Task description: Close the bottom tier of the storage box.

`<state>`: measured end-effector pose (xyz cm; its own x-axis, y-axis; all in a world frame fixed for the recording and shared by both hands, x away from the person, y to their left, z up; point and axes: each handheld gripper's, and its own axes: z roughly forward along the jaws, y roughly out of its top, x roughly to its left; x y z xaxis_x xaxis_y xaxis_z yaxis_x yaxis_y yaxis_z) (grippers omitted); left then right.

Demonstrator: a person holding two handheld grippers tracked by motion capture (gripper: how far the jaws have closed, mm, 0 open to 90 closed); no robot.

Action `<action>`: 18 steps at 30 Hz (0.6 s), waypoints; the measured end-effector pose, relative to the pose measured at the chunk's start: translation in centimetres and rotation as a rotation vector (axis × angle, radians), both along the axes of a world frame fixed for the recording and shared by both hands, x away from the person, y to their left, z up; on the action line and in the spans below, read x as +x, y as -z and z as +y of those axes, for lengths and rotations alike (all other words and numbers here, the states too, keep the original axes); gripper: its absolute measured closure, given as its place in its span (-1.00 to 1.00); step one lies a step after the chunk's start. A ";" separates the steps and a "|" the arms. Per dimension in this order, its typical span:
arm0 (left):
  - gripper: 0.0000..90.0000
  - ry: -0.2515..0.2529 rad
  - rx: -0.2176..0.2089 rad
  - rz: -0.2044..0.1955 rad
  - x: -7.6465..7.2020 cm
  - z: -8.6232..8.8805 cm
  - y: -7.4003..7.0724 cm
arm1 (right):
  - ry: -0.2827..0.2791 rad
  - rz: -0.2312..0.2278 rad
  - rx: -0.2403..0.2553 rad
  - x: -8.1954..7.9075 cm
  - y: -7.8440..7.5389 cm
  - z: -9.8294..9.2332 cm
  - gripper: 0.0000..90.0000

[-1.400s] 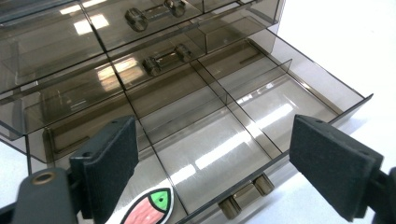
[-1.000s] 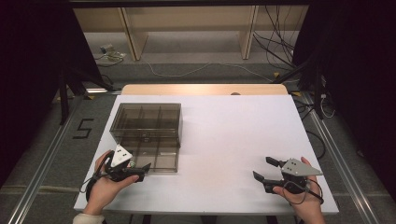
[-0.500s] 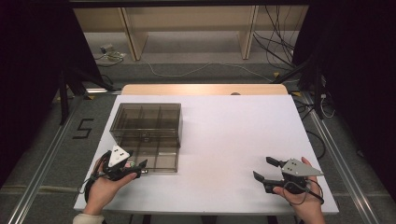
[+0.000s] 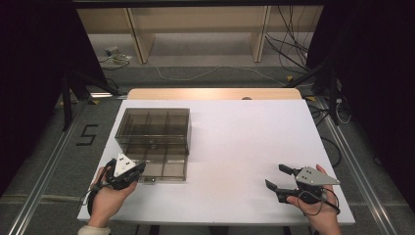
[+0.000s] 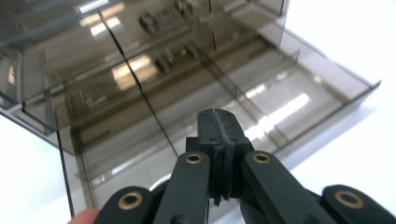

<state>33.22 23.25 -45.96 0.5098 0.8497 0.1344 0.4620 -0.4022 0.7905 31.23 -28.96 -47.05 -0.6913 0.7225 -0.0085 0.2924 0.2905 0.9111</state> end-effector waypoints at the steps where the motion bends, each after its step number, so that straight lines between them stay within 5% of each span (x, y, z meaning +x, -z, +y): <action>1: 0.99 0.004 -0.002 0.008 -0.1 0.0 0.0 | -0.002 -0.001 -0.002 0.0 0.0 0.0 -0.42; 18: 0.99 0.021 0.009 0.068 -0.8 0.9 1.2 | 0.002 0.000 -0.004 0.0 0.0 0.1 -0.42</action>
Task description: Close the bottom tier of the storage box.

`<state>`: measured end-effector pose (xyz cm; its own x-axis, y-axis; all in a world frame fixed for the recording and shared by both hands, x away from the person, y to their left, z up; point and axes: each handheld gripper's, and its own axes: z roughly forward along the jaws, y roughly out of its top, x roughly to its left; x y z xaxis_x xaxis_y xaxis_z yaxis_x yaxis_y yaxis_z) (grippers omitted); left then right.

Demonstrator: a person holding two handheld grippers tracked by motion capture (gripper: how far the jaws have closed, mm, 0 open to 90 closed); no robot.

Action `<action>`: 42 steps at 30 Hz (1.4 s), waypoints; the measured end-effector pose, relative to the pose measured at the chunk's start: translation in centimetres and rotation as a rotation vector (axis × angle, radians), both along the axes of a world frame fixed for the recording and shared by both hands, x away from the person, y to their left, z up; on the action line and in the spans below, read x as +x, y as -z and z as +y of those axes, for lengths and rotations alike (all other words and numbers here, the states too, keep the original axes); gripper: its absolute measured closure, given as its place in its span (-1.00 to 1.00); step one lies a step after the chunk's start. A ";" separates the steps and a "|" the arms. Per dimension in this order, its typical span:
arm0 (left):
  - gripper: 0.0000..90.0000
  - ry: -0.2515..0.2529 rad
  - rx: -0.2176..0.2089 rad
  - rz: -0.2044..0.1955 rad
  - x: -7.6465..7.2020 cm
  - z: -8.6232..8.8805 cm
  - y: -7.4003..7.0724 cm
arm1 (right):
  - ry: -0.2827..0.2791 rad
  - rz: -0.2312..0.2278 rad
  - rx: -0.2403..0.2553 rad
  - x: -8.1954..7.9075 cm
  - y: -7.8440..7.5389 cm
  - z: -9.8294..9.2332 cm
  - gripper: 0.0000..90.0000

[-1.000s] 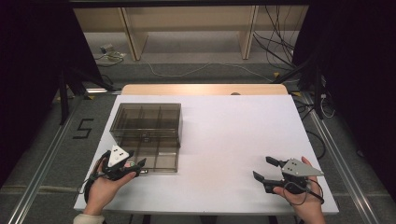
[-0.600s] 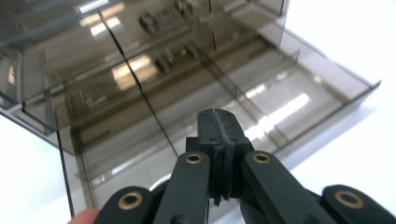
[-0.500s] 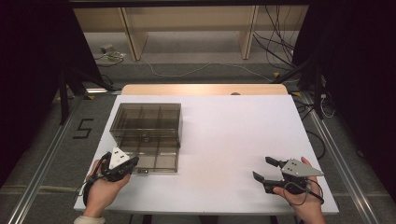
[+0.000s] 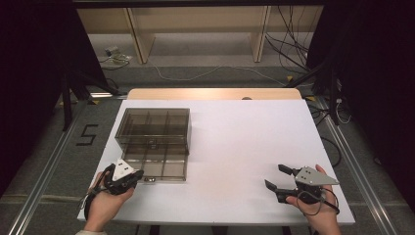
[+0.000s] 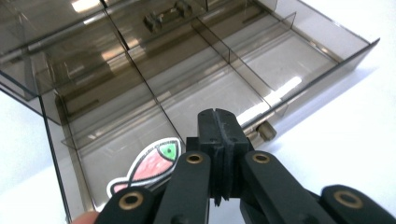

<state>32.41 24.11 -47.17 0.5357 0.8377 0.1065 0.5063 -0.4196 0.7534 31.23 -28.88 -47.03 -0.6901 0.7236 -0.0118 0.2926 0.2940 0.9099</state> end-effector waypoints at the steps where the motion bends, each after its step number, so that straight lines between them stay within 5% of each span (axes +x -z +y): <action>1: 1.00 0.003 0.002 0.008 -0.1 0.0 0.1 | 0.003 0.000 0.000 0.0 0.0 -0.1 -0.42; 15: 1.00 0.013 0.074 0.071 -0.3 -0.3 1.4 | 0.002 -0.002 0.008 0.1 0.0 -0.2 -0.42; 42: 1.00 0.000 0.086 0.074 1.4 -0.6 2.0 | 0.004 0.005 0.004 0.1 0.1 -0.2 -0.42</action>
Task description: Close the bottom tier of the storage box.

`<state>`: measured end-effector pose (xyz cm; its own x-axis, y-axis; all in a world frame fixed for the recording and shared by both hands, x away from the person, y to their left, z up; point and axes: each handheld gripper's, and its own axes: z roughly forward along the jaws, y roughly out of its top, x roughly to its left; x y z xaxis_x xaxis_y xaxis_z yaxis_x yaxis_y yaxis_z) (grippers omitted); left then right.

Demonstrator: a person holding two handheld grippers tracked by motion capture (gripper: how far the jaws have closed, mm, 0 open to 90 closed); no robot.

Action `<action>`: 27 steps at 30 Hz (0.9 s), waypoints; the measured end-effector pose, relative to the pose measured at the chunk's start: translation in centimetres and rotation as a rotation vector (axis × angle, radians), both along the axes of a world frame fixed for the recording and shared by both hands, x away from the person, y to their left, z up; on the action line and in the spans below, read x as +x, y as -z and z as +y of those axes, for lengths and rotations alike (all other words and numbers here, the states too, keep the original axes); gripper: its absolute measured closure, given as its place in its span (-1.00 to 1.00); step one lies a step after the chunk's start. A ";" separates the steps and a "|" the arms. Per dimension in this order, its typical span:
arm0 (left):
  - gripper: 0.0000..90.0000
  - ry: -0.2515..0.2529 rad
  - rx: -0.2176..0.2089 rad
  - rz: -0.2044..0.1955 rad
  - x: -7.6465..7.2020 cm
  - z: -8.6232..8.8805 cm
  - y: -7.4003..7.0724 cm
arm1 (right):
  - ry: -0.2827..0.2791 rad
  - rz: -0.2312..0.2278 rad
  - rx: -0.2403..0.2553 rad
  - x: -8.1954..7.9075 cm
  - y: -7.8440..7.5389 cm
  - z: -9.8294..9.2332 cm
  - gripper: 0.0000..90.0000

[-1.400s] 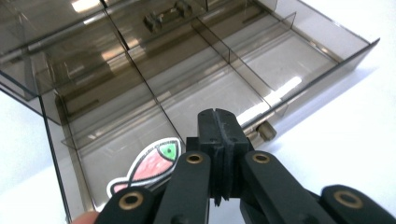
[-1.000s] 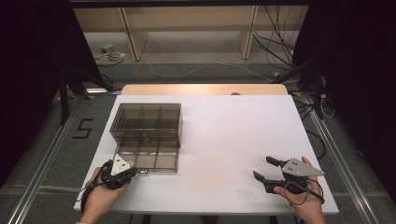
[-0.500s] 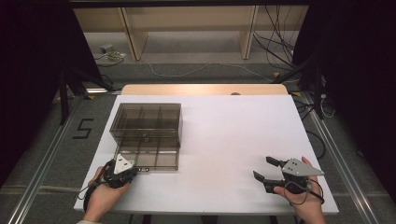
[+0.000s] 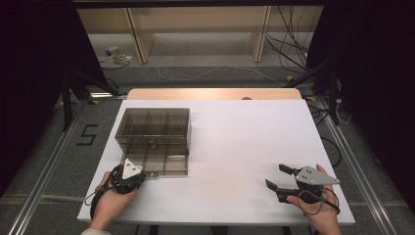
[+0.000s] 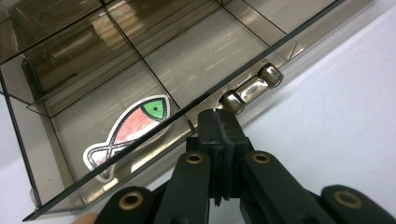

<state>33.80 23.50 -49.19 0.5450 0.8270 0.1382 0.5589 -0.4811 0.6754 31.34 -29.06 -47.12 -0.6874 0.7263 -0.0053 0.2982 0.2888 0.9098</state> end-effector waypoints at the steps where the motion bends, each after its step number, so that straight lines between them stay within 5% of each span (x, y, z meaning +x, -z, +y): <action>1: 1.00 0.001 0.004 0.002 0.1 0.1 0.0 | 0.000 0.000 0.000 0.0 0.0 0.0 -0.42; 27: 1.00 -0.008 0.004 0.001 1.4 0.1 0.0 | -0.001 0.001 -0.003 0.0 0.0 0.1 -0.42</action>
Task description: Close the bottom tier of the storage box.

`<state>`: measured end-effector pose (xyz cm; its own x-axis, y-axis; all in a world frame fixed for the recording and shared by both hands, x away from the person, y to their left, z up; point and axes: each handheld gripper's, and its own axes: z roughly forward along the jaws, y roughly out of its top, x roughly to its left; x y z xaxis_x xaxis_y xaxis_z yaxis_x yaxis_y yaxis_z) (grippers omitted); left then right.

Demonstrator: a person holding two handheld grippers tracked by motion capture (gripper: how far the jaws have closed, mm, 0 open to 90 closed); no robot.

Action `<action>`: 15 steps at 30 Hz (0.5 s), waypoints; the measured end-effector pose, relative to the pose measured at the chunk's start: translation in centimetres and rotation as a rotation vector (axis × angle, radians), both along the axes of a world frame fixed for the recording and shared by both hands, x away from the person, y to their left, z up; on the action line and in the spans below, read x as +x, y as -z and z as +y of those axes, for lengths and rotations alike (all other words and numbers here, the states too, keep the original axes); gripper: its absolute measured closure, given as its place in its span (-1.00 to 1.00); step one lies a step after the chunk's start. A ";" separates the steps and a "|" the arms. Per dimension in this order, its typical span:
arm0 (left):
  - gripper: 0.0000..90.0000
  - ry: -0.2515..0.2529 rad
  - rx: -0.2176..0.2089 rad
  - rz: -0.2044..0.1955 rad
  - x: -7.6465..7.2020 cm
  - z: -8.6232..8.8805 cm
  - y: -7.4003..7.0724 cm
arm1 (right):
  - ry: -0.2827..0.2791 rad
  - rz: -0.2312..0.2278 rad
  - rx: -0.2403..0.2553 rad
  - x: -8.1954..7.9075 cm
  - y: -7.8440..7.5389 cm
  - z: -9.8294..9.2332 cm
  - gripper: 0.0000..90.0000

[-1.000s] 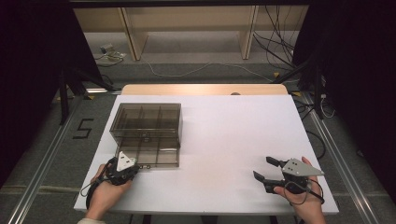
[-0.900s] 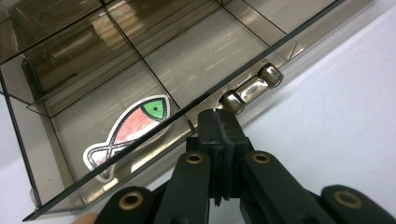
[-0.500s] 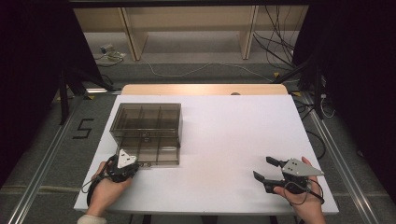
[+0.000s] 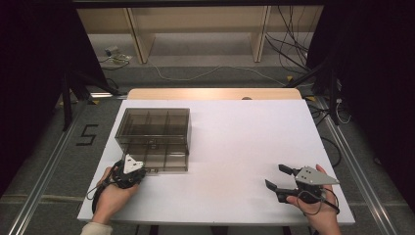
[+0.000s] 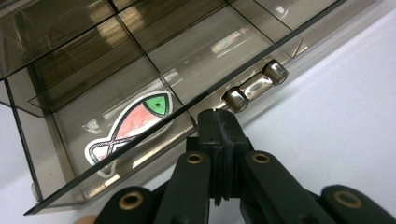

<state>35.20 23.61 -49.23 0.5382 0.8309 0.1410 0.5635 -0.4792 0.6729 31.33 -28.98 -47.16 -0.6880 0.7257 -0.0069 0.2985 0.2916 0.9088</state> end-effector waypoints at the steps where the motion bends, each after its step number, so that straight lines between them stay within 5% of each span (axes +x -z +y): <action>1: 1.00 -0.001 -0.002 0.000 0.0 0.0 0.0 | 0.001 0.001 0.002 0.0 0.0 0.0 -0.42; 15: 1.00 -0.011 0.000 0.003 0.5 -0.1 0.0 | 0.001 0.003 0.002 0.0 0.0 0.1 -0.42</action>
<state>35.68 23.56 -49.19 0.5296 0.8367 0.1392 0.5710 -0.4731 0.6709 31.36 -28.92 -47.19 -0.6875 0.7262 -0.0035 0.3018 0.2900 0.9082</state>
